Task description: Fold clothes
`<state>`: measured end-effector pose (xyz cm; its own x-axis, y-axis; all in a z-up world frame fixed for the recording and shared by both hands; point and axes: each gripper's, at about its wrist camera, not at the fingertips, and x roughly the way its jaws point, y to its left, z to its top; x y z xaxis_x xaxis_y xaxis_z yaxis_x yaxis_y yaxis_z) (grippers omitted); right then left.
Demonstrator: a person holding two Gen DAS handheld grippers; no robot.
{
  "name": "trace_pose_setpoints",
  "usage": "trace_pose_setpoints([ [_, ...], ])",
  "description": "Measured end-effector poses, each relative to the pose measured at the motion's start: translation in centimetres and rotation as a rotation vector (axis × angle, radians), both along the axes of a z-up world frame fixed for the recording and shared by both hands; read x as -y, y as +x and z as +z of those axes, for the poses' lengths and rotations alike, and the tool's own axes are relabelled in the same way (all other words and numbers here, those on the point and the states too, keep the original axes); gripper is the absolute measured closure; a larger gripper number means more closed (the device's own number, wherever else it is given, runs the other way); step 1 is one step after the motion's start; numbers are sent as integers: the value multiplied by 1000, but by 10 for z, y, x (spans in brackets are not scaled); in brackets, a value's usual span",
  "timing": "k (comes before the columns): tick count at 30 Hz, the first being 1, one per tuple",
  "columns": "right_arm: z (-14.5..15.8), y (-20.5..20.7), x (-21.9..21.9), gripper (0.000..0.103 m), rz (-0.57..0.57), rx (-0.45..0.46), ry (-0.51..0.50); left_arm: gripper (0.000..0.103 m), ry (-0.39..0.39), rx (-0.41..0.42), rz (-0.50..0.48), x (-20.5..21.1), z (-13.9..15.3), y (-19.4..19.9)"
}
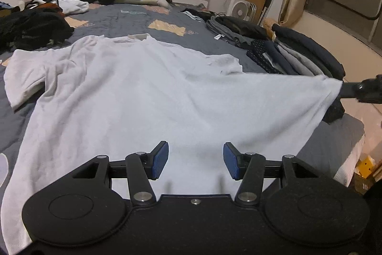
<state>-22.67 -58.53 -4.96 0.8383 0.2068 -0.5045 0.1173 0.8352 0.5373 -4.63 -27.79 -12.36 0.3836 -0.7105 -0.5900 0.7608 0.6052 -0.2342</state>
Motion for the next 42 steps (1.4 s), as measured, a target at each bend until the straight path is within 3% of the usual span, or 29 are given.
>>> trace_pose_setpoints([
  [4, -11, 5, -6, 98, -27, -167, -117, 52, 16, 12, -21, 2, 1, -4],
  [7, -45, 11, -15, 98, 24, -387, -257, 51, 23, 15, -24, 1, 1, -4],
  [8, -58, 13, -18, 103, 50, -470, -300, 51, 23, 13, -20, 1, 2, -3],
  [13, -84, 2, -21, 102, 108, -677, -426, 49, 24, 12, -4, -2, 4, 2],
  [16, -64, -6, -24, 96, 67, -535, -463, 43, 65, 55, -25, -1, 2, -3],
  [20, -62, 1, -50, 71, 101, -410, -565, 43, 169, 98, -120, 0, -9, -15],
  [21, -65, 6, -54, 65, 117, -392, -563, 43, 186, 105, -108, -6, -10, -13],
  [26, -98, 17, -77, 62, 206, -397, -671, 43, 233, 123, 23, -46, -11, 10],
  [28, -103, 19, -67, 62, 146, -395, -617, 43, 251, 130, 75, -62, -11, 20],
  [31, -98, 19, -45, 62, 17, -325, -451, 43, 280, 122, 189, -91, -12, 40],
  [34, -98, 26, -29, 62, -113, -293, -347, 42, 300, 8, 316, -121, -21, 66],
  [37, -105, 38, -23, 62, -169, -326, -324, 42, 384, -74, 298, -123, -40, 73],
  [38, -108, 42, -22, 62, -176, -344, -316, 45, 409, -86, 283, -122, -45, 73],
  [40, -114, 51, -20, 62, -190, -382, -301, 73, 413, -123, 256, -124, -51, 74],
  [41, -116, 54, -20, 68, -191, -398, -294, 84, 385, -154, 245, -127, -50, 75],
  [42, -118, 57, -21, 86, -173, -407, -285, 89, 352, -180, 246, -133, -47, 76],
])
